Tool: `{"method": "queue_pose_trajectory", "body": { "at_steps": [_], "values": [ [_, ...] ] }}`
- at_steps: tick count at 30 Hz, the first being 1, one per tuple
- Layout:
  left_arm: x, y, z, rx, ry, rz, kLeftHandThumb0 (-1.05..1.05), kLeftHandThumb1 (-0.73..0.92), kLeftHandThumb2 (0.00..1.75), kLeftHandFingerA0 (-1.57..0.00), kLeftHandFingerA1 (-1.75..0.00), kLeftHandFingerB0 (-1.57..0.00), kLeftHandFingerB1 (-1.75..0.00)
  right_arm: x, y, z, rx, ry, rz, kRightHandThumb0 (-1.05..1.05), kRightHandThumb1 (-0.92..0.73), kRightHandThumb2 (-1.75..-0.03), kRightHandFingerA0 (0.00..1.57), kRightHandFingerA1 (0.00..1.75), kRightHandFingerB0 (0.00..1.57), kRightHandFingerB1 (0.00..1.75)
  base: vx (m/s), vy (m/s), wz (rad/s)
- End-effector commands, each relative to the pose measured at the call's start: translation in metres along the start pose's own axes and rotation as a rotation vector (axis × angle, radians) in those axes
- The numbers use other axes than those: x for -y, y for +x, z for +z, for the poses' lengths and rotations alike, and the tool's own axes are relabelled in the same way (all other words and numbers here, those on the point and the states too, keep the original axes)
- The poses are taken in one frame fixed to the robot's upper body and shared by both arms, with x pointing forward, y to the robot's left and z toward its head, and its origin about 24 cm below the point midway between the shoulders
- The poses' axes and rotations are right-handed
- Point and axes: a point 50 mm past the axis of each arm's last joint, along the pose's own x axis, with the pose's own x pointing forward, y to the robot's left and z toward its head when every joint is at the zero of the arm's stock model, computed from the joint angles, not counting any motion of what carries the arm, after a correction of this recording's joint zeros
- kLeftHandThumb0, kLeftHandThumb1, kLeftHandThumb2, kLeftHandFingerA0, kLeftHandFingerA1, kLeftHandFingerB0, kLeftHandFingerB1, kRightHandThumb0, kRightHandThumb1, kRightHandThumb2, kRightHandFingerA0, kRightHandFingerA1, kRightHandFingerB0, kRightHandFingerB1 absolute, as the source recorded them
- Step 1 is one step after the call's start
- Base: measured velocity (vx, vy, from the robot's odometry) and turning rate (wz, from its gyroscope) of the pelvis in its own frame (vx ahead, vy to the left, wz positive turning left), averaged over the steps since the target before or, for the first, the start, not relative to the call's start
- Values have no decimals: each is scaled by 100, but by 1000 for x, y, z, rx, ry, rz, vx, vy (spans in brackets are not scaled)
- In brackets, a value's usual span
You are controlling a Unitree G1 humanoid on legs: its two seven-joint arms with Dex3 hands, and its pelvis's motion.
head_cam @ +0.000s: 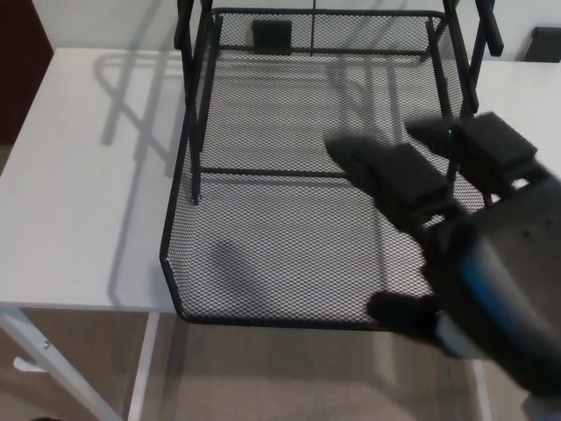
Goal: The robot walks towards a file tray kept in the middle of a desk and uses its right hand to grab a tray and pulls it out towards itself
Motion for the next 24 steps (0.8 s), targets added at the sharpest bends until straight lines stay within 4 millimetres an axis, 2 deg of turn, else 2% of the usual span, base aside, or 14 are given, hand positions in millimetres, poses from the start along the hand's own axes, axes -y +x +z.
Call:
{"method": "queue_pose_trajectory", "body": {
  "at_steps": [1,2,3,4,5,8,9,10,12,13,16,17,21,24],
  "values": [
    [-4,-6,-14,-46,16,5,-59,19,57,-80,-53,-68,-47,224,-22,-68,78,607,-583,-68,-33,-78,132,88,114,78,0,0,0],
    [-4,-6,-15,-56,2,2,-58,19,56,-80,-53,-68,-47,232,-34,-70,136,592,-584,-66,-46,-58,149,82,125,83,0,0,0],
    [-3,-6,-15,-57,3,1,-58,19,57,-79,-54,-67,-48,234,-39,-70,158,617,-571,-67,-47,-58,152,81,128,83,0,0,0],
    [-2,-6,-16,-58,11,-3,-59,20,57,-79,-54,-67,-47,238,-47,-71,221,726,-564,-74,-35,-81,144,95,124,89,0,0,0],
    [-2,-6,-17,-59,11,-5,-58,20,58,-77,-54,-66,-48,243,-51,-75,248,785,-549,-61,-39,-58,157,93,127,69,0,0,0],
    [-1,-7,-19,-57,13,-8,-59,20,58,-76,-54,-66,-48,279,-74,-91,267,799,-357,-65,-44,-54,142,106,117,69,0,0,0],
    [-1,-8,-19,-58,22,-6,-59,20,58,-77,-54,-67,-48,290,-76,-91,323,775,-316,-69,-37,-77,134,116,107,79,0,0,0],
    [-1,-8,-20,-61,19,-7,-59,20,58,-77,-54,-67,-48,296,-80,-93,346,770,-303,-57,-44,-54,133,116,110,68,0,0,0],
    [1,-8,-21,-64,3,-17,-59,20,58,-76,-54,-66,-47,313,-103,-100,350,721,-276,-61,-42,-55,122,113,98,55,0,0,0],
    [1,-8,-21,-65,2,-18,-58,20,58,-75,-54,-66,-47,315,-106,-101,353,728,-267,-68,-36,-81,118,107,95,63,0,0,0],
    [-1,-8,-21,-69,12,-15,-59,20,58,-76,-53,-66,-47,324,-120,-107,375,878,-229,-54,-27,-71,125,114,101,72,0,0,0],
    [-1,-8,-21,-72,14,-16,-59,20,58,-76,-53,-66,-47,327,-119,-107,361,917,-185,-49,-33,-52,130,111,108,56,0,0,0],
    [-1,-9,-23,-77,8,-19,-58,19,57,-76,-53,-67,-47,328,-125,-107,288,870,-262,-59,-31,-72,124,134,96,64,0,0,0],
    [-2,-9,-22,-67,13,-18,-59,19,57,-77,-54,-68,-47,326,-133,-108,217,837,-350,-44,-33,-58,124,148,111,80,0,0,0]
  ]
}}
